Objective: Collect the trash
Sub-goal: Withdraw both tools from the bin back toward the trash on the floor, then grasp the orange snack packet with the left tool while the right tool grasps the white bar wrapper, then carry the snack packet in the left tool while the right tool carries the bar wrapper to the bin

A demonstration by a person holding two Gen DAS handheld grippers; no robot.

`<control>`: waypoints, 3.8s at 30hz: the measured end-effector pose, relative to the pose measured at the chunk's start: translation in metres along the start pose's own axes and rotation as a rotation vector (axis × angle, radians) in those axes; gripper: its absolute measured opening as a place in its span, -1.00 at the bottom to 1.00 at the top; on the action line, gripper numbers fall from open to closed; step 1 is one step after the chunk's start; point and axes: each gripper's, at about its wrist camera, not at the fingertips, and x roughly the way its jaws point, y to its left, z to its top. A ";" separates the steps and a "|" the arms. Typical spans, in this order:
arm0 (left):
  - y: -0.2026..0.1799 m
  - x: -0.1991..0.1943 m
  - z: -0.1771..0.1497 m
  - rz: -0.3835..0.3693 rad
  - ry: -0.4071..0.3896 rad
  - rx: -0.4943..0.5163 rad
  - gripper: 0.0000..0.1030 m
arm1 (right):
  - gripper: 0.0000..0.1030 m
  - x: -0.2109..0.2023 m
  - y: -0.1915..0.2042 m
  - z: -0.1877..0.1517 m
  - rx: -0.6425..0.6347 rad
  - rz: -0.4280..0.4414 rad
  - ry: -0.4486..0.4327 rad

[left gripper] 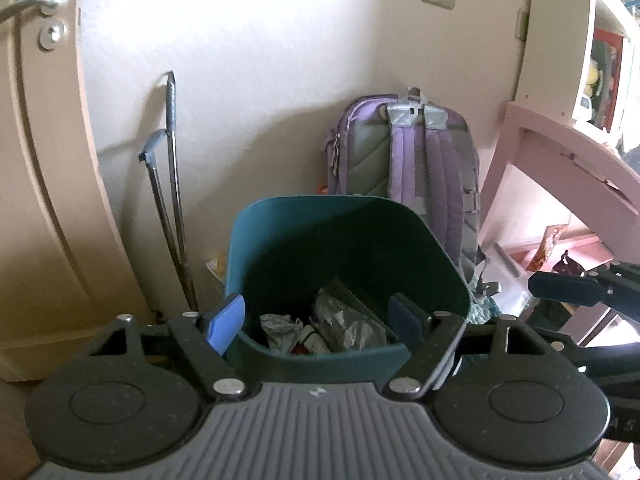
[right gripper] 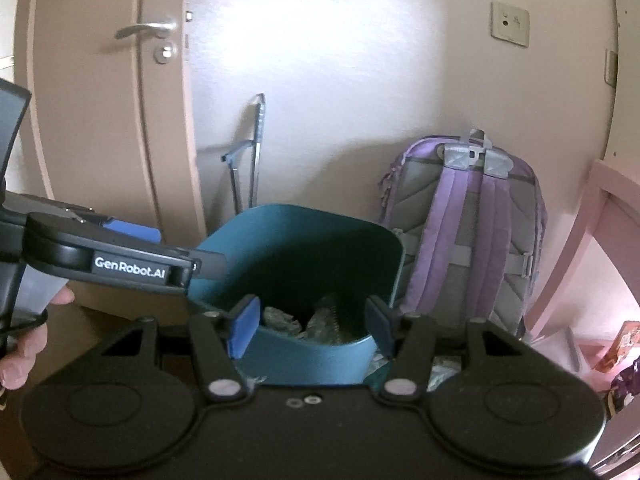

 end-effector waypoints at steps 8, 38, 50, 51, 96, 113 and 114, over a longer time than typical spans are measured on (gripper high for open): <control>0.014 -0.037 -0.037 0.007 -0.023 0.043 0.58 | 0.12 -0.014 0.023 -0.029 -0.015 0.082 0.037; 0.136 0.159 -0.343 -0.068 0.414 0.126 0.97 | 0.13 0.234 0.068 -0.327 -0.053 0.230 0.634; 0.086 0.263 -0.499 -0.175 0.630 0.372 0.97 | 0.08 0.335 0.104 -0.428 -0.312 0.344 0.814; 0.082 0.268 -0.508 -0.186 0.633 0.395 0.97 | 0.08 0.342 0.108 -0.436 -0.326 0.359 0.826; 0.100 0.299 -0.554 -0.152 0.690 0.216 -0.21 | -0.67 0.377 0.167 -0.459 -0.433 0.431 0.844; 0.155 0.170 -0.429 0.023 0.480 0.170 -0.21 | -0.68 0.235 0.181 -0.304 -0.321 0.381 0.558; 0.158 0.162 -0.423 0.041 0.471 0.159 -0.21 | -0.68 0.224 0.182 -0.293 -0.315 0.380 0.539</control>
